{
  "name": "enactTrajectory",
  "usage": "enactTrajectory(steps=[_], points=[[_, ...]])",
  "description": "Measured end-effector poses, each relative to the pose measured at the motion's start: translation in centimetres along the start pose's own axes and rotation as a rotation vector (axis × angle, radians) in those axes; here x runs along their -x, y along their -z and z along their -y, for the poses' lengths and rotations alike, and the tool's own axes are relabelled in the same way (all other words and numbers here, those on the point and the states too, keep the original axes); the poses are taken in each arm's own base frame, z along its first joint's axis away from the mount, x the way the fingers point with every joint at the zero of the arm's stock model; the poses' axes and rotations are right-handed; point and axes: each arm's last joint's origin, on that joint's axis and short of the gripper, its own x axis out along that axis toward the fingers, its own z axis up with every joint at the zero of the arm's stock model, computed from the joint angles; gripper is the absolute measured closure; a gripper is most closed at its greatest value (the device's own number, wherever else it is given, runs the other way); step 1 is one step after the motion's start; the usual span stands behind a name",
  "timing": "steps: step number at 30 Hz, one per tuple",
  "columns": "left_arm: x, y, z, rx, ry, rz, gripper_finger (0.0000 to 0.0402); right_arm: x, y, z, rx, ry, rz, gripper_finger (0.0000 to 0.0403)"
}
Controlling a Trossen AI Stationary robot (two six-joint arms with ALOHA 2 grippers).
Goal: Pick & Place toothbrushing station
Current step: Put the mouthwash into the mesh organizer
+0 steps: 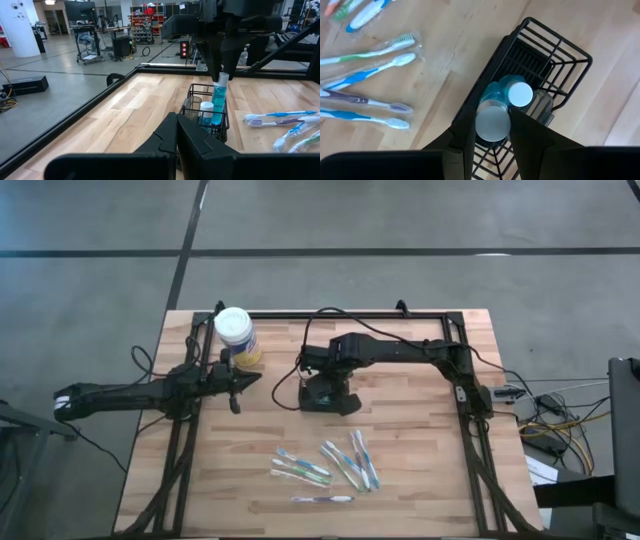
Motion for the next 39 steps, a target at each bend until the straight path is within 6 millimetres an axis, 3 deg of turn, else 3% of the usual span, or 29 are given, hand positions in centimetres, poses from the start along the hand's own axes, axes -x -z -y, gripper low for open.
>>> enactTrajectory(steps=[13, 23, 39], points=[[0.0, 0.0, 0.0, 0.0, 0.0, -0.004, 0.0394, -1.3, 0.5, 0.0, 0.114, -0.011, -0.02, 0.031], [0.0, 0.0, 0.0, -0.002, 0.0, -0.003, 0.0394, -3.3, 1.1, 0.3, 0.123, -0.013, -0.025, 0.031], [0.0, 0.1, 0.0, -0.006, 0.0, -0.005, 0.0394, -4.7, 2.1, 1.0, 0.116, -0.027, -0.013, 0.031]])
